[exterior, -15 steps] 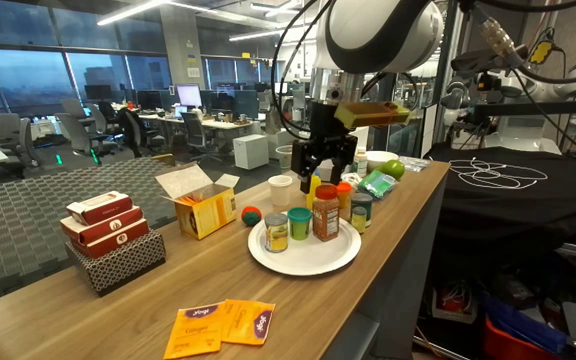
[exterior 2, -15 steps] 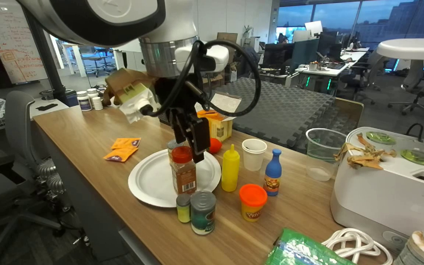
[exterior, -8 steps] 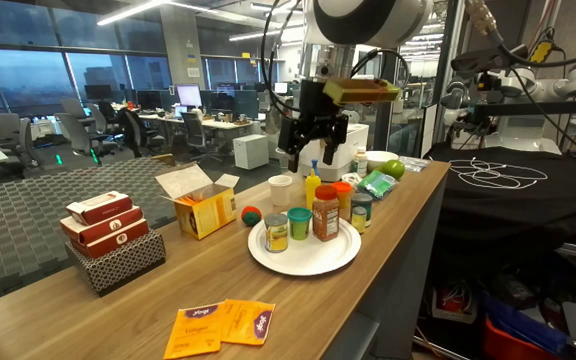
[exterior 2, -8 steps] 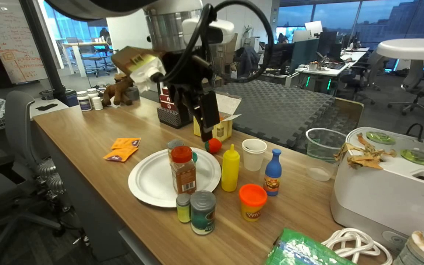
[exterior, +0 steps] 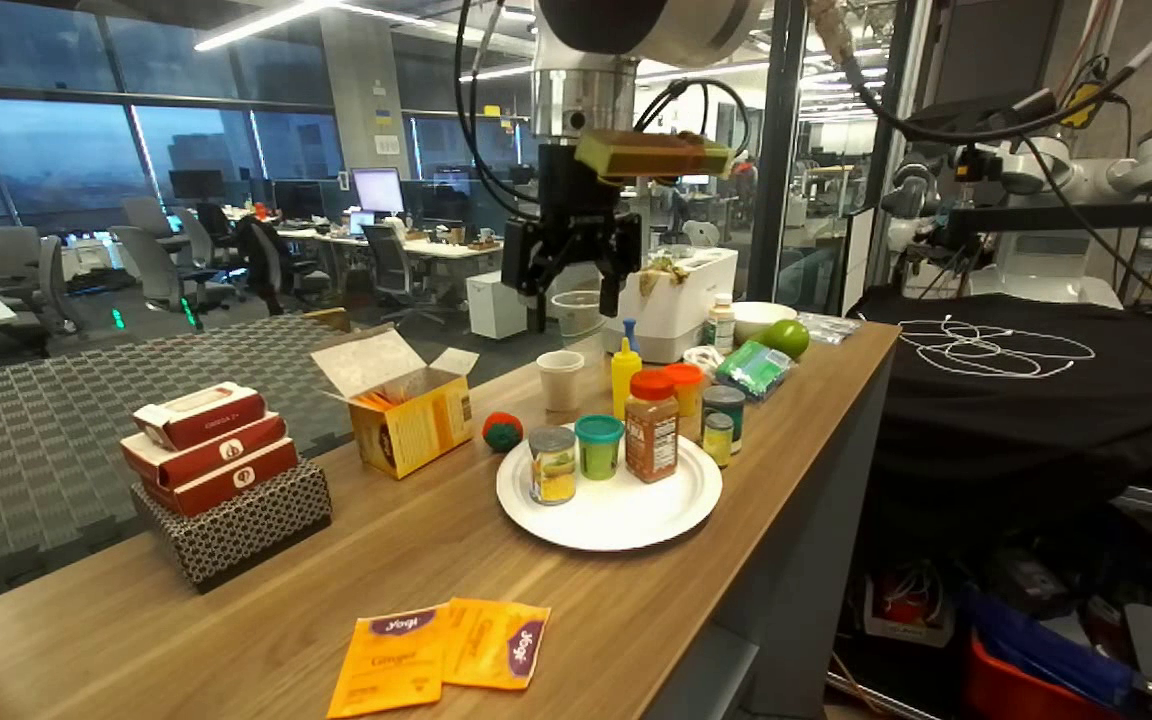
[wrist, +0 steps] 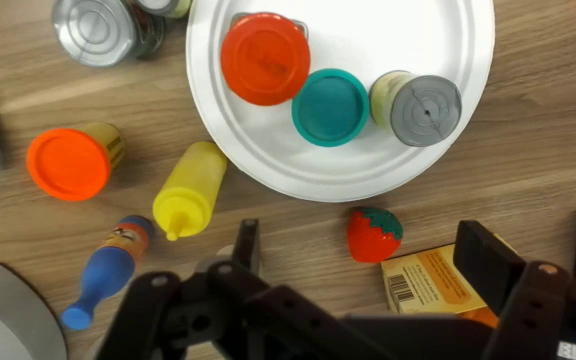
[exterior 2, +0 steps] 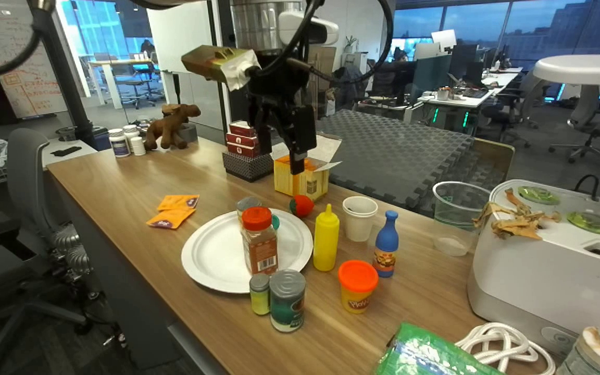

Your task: Put the containers and strawberry plush toy on the white plate

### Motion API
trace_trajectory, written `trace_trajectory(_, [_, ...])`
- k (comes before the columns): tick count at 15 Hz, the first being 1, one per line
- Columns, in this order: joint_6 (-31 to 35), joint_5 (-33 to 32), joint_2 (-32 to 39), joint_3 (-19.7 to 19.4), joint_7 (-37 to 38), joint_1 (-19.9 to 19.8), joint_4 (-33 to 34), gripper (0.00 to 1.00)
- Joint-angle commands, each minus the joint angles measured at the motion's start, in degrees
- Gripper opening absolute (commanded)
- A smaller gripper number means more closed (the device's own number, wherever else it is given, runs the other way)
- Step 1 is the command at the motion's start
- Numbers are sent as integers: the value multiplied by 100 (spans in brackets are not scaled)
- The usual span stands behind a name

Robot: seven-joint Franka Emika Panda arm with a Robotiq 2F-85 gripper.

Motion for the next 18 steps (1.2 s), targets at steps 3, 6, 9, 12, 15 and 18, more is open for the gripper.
trace_trajectory(3, [-505, -50, 1459, -2, 101, 102, 1772, 100])
trace_trajectory(6, [-610, -18, 2080, -23, 156, 114, 2478, 100])
trace_trajectory(9, [-660, 14, 2535, -7, 188, 127, 3062, 100])
trace_trajectory(12, [-841, 51, 2901, 12, 173, 103, 3567, 100])
trace_trajectory(15, [-1151, 110, 3148, 51, 139, 82, 3957, 100])
trace_trajectory(18, [-1390, 138, 3345, 82, 95, 67, 4262, 100])
